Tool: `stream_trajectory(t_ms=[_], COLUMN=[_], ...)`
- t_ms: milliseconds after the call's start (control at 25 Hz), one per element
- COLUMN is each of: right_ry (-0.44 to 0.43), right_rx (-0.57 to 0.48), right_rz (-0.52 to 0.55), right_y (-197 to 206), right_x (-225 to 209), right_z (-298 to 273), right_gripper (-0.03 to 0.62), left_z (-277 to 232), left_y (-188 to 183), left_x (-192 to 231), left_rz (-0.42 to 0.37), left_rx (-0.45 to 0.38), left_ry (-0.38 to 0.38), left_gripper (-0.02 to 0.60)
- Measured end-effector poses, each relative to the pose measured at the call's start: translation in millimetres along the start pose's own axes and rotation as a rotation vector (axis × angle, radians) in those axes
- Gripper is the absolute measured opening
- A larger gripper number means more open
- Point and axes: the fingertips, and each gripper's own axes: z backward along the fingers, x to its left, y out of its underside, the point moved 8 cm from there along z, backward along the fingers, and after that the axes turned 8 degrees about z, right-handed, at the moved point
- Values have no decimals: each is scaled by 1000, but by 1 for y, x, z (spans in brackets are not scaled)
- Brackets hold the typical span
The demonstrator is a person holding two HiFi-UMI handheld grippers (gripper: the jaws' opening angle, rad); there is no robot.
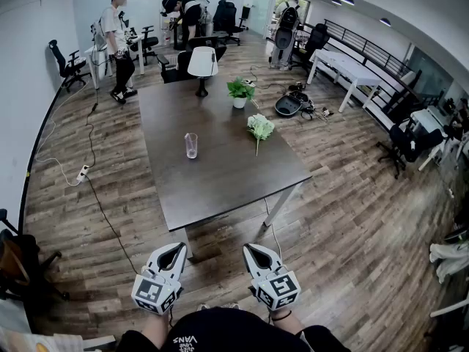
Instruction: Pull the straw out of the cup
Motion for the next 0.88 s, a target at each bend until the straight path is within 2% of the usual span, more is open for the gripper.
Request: stream_trajectory(t_ms=[560, 880], right_ry=[4, 11], right_rx=[-4, -57], right_rz=[1, -12], right_y=[-2, -7], right_x=[5, 14], right_z=[-4, -9], right_gripper=[17, 17], left_z=[-3, -1], left_y=[-4, -2], left_x=[-2, 7], left_rz=[-17, -22], left_rx=[-8, 1], left_ry=[24, 52], left_gripper=[11, 11])
